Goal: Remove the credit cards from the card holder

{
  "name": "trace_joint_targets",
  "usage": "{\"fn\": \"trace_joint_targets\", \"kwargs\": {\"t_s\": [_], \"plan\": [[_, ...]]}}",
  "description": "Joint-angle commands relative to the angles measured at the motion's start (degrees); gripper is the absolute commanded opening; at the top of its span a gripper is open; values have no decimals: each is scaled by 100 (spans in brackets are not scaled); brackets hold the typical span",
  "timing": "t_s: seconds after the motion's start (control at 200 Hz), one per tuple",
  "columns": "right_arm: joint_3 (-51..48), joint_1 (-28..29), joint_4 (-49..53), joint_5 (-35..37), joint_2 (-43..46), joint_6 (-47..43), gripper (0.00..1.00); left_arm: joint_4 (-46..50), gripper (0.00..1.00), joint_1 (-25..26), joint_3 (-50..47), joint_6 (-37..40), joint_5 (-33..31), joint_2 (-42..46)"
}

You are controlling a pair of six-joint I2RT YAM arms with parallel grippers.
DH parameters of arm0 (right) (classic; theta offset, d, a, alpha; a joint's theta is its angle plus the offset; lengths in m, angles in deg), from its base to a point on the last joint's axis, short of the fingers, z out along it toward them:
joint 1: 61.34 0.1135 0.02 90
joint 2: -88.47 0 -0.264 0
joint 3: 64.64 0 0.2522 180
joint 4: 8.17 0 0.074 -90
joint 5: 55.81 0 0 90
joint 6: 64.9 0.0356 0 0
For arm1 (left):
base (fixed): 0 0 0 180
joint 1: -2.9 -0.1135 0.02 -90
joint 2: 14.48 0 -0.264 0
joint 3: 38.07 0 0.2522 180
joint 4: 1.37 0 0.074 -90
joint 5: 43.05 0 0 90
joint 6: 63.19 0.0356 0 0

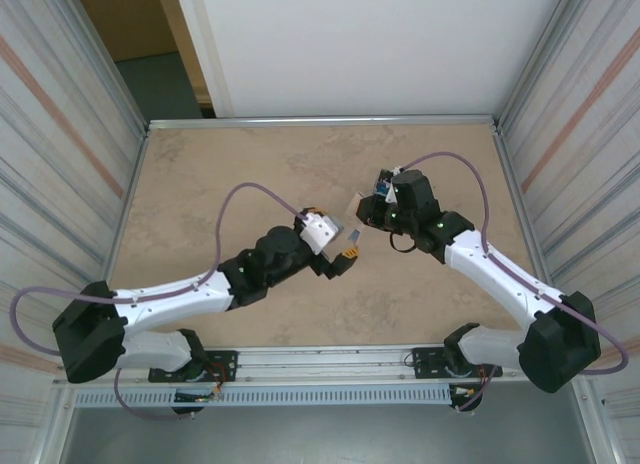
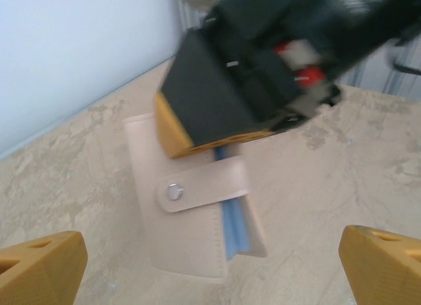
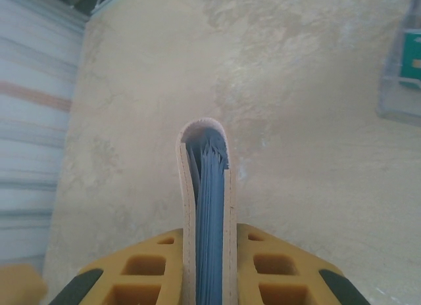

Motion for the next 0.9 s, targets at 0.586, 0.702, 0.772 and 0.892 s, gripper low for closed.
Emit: {"fn": "trace_joint_targets", "kwargs": {"t_s": [0.586,0.702,0.772,0.892], "plan": [[-74,-818,-973,-3719,327,-2197,8,691,66,-2171,674,-1874,4896,-364],[3,-870,-976,-3983,275,-2240,8,604,65,-2171,653,-1886,5053,-419],[33,-896,-1000,-4117,255,-2234,8,588,64,-2210,640,-1900,5097,-422],[73,-910,-1063,-4364,248,-2235,8,491,64,-2304,604,-1965,5305,-446]]}}
